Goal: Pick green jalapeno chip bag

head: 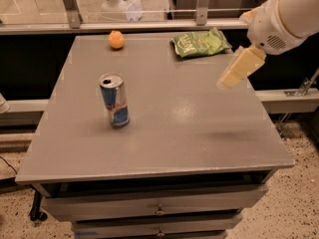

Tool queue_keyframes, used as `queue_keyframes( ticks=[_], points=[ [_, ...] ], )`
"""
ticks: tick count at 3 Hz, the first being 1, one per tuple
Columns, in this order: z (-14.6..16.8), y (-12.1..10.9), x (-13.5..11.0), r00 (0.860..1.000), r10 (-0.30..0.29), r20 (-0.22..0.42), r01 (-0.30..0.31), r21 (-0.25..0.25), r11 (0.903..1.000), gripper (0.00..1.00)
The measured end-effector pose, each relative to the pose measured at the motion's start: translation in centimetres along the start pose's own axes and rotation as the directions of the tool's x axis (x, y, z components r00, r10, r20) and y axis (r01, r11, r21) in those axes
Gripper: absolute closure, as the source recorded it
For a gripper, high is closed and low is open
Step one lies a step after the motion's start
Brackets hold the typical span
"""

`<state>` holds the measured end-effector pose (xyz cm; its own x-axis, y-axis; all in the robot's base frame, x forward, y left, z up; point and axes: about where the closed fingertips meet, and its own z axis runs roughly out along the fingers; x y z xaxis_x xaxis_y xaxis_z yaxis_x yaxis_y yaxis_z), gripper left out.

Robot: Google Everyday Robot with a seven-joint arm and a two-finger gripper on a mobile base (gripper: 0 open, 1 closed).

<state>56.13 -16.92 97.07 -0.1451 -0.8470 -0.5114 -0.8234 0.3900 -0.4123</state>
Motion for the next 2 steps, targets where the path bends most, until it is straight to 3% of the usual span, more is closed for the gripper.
queue_keyframes(
  ticks=[1,2],
  points=[
    [4.3,-3.5,-0.7,0.995,0.069,0.069,-0.072,0.048,0.9962,0.0],
    [8.6,-6.2,-1.1,0.979,0.163,0.124,-0.17,0.046,0.9844,0.0]
  ],
)
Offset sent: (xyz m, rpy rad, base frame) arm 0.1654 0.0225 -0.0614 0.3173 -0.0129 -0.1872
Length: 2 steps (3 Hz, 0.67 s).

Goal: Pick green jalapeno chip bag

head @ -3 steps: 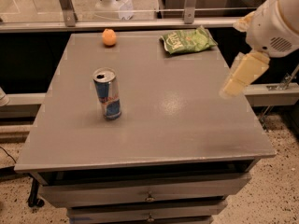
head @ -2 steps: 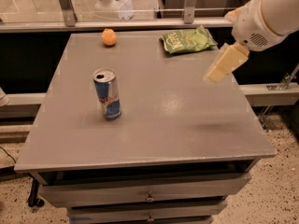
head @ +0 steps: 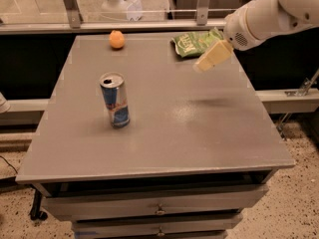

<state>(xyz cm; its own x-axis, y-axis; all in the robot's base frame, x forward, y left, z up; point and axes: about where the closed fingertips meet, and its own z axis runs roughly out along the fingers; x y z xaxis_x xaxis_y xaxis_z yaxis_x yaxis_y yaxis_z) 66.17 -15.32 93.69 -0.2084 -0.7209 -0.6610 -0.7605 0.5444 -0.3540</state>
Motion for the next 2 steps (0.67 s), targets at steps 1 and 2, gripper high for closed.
queue_keyframes(
  ticks=[1,2],
  points=[
    [4.6,-2.1,-0.5,0.992,0.117,0.05,-0.116,-0.018,0.9931,0.0],
    [8.0,-3.5,-1.1,0.981,0.184,0.068,-0.182,-0.033,0.9827,0.0]
  ],
)
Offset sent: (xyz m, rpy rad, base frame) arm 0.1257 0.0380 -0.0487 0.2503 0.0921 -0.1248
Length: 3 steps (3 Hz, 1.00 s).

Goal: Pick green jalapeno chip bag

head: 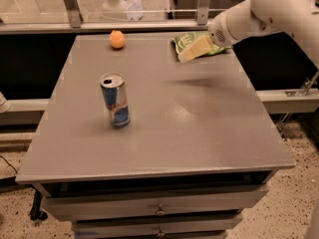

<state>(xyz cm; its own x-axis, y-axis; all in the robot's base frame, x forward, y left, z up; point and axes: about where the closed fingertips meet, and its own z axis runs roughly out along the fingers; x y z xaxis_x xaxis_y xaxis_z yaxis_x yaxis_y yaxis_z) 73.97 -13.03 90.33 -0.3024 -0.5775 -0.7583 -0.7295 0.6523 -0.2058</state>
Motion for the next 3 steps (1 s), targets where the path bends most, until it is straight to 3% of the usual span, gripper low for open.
queue_keyframes(
  ticks=[1,3],
  points=[
    [3.6,-0.6,-0.1,0.999,0.036,-0.007,-0.037,-0.016,0.9992,0.0],
    [8.6,-0.8,0.6,0.999,0.037,-0.032,-0.038,-0.043,0.9984,0.0]
  ],
)
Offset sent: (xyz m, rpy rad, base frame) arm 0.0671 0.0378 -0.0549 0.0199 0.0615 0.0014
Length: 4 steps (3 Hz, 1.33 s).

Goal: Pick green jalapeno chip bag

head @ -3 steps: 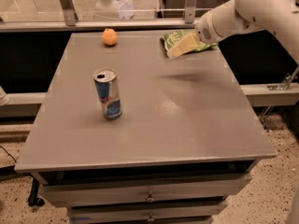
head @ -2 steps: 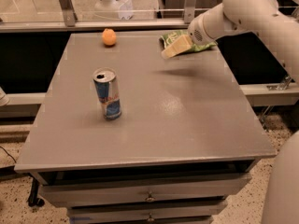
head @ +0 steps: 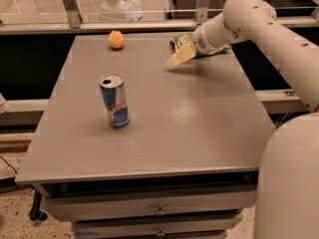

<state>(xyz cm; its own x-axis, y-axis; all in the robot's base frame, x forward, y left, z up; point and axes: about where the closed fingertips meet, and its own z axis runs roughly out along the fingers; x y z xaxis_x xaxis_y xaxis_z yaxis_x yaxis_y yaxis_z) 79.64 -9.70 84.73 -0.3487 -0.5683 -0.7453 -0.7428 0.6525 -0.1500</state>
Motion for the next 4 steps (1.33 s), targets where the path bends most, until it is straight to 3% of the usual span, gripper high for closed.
queue_keyframes(
  ticks=[2,4],
  points=[
    [1.3,-1.0,1.1,1.0,0.002,-0.007,-0.002,0.002,1.0,0.4],
    [-0.3,-0.9,0.7,1.0,-0.005,0.023,0.005,0.002,1.0,0.88]
  ],
)
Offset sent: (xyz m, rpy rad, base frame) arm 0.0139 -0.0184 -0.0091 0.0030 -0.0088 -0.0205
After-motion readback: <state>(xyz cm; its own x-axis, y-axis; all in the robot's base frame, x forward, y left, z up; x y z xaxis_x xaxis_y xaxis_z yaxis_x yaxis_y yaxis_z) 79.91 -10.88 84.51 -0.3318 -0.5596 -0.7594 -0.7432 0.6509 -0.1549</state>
